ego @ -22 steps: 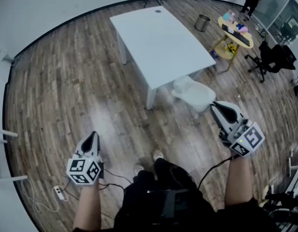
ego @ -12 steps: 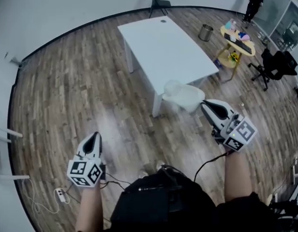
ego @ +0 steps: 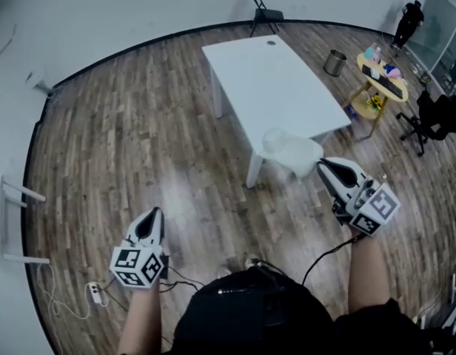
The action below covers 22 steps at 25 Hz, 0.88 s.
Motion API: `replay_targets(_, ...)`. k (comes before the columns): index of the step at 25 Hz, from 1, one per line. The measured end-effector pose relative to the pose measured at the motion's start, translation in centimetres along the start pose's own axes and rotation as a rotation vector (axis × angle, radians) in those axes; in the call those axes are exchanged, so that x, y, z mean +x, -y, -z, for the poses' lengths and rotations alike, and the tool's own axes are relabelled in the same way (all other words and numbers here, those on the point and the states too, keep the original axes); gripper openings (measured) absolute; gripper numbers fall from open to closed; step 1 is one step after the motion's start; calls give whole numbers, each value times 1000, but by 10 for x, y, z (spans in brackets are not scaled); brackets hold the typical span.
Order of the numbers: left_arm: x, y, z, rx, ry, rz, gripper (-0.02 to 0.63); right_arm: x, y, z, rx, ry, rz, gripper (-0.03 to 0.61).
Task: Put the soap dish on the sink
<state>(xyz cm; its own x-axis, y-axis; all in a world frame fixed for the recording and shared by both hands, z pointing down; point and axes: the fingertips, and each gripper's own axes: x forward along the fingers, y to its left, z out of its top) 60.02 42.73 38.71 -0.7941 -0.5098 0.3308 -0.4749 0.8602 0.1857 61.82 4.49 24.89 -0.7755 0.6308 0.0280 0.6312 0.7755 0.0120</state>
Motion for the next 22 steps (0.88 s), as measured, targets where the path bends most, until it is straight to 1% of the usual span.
replay_targets(5,4,17,4,16,-30,8,-11,-6,9,-2,6,6,-10,32)
replay_targets(10,14,24,-2,16,-22,-13,-11,-15,24,1,15,21,-7,31)
replay_targets(17,33,43,-5,10,-30,-23,-11,-23,59,6,44,34,-3,31)
replay_targets(22,50,55,-3,7,-36,-47,-11,-22,88,13,33,28,-12,31)
